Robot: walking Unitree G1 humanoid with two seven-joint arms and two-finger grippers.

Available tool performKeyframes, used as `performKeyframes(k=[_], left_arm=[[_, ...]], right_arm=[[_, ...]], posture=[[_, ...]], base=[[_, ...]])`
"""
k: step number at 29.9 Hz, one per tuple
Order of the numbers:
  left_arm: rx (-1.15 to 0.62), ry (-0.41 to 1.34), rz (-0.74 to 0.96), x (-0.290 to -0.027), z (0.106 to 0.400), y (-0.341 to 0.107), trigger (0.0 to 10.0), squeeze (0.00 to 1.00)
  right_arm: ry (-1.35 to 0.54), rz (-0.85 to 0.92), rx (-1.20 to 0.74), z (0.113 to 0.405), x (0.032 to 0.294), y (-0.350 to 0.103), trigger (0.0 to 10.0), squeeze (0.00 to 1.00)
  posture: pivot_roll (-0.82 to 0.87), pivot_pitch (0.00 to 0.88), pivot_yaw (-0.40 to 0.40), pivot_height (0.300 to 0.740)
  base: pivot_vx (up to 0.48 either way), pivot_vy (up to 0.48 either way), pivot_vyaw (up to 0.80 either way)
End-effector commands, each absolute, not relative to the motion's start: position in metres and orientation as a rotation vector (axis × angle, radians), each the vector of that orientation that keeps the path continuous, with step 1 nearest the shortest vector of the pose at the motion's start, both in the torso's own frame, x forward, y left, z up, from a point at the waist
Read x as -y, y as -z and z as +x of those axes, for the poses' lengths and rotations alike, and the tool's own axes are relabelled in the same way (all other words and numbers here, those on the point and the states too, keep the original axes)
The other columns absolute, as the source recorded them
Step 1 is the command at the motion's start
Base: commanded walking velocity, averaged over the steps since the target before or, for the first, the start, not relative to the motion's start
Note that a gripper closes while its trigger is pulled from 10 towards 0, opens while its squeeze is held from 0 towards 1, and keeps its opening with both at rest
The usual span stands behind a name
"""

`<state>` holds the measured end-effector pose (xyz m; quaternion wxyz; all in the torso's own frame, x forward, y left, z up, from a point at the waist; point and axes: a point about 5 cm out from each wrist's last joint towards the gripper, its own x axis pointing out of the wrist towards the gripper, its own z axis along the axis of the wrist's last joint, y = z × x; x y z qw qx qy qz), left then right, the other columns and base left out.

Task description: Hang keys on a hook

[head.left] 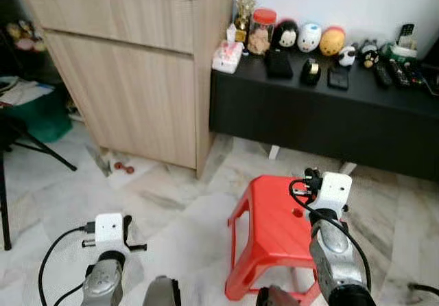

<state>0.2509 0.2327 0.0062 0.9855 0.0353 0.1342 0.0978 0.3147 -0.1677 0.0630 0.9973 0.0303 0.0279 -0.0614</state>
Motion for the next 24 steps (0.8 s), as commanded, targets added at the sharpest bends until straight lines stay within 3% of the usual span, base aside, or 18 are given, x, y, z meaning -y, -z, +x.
performKeyframes(k=[1,12,24], left_arm=[[-0.277,-0.198,0.053,-0.233,0.249,-0.002,10.0,0.0],[-0.345,-0.202,0.047,-0.232,0.242,0.013,10.0,0.0],[-0.465,-0.21,0.035,-0.231,0.224,0.035,10.0,0.0]], right_arm=[[0.14,0.063,-0.087,0.315,0.171,-0.059,10.0,0.0],[0.158,0.061,-0.176,0.31,0.175,-0.041,10.0,0.0],[0.152,0.103,-0.385,0.286,0.181,0.0,10.0,0.0]], posture=[[0.23,0.009,-0.085,0.672],[0.23,0.0,-0.081,0.74],[0.22,0.0,-0.086,0.74]], base=[[0.0,0.0,0.0],[0.0,0.0,0.0],[0.0,0.0,0.0]])
